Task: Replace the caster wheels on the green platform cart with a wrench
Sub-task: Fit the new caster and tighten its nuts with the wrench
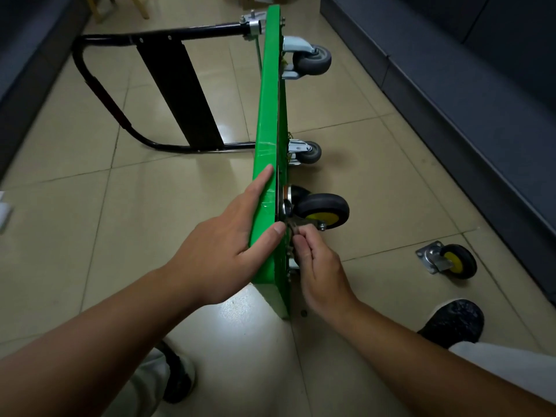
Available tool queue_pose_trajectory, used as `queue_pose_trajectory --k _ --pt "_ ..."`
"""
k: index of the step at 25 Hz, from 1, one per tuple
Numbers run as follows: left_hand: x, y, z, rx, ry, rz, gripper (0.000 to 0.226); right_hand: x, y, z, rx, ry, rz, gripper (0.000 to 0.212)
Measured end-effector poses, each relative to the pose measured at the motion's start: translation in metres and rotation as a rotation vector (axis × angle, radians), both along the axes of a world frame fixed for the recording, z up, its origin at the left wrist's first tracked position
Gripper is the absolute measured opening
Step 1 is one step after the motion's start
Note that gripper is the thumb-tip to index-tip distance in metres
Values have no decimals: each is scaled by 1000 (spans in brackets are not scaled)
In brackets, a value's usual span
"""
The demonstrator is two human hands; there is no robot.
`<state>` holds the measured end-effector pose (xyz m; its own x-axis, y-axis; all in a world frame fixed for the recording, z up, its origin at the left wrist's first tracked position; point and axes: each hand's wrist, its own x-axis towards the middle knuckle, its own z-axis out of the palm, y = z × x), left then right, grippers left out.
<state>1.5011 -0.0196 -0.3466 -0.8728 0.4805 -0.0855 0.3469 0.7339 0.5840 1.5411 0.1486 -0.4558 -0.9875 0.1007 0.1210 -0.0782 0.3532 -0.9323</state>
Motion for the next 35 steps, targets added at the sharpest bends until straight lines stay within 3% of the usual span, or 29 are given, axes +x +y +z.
queue_pose_trajectory --k 6,12,21,24,29,32,35 --pt "1 -2 -2 18 9 19 74 -7 7 -20 -39 -14 181 24" --pt "2 0 -3 26 28 39 72 -8 5 -14 -28 -5 220 21" --pt "5 2 0 1 57 47 70 1 12 20 1 -238 268 29" --pt "5 3 1 -17 61 43 69 7 10 53 -138 -455 297 40" --pt "2 0 3 -35 45 19 71 -2 -1 114 -646 -875 190 43" --pt "0 -2 5 -47 41 0 71 -2 1 127 -752 -897 170 41" --pt "0 -3 5 -64 52 -14 70 20 -1 109 -617 -727 114 41"
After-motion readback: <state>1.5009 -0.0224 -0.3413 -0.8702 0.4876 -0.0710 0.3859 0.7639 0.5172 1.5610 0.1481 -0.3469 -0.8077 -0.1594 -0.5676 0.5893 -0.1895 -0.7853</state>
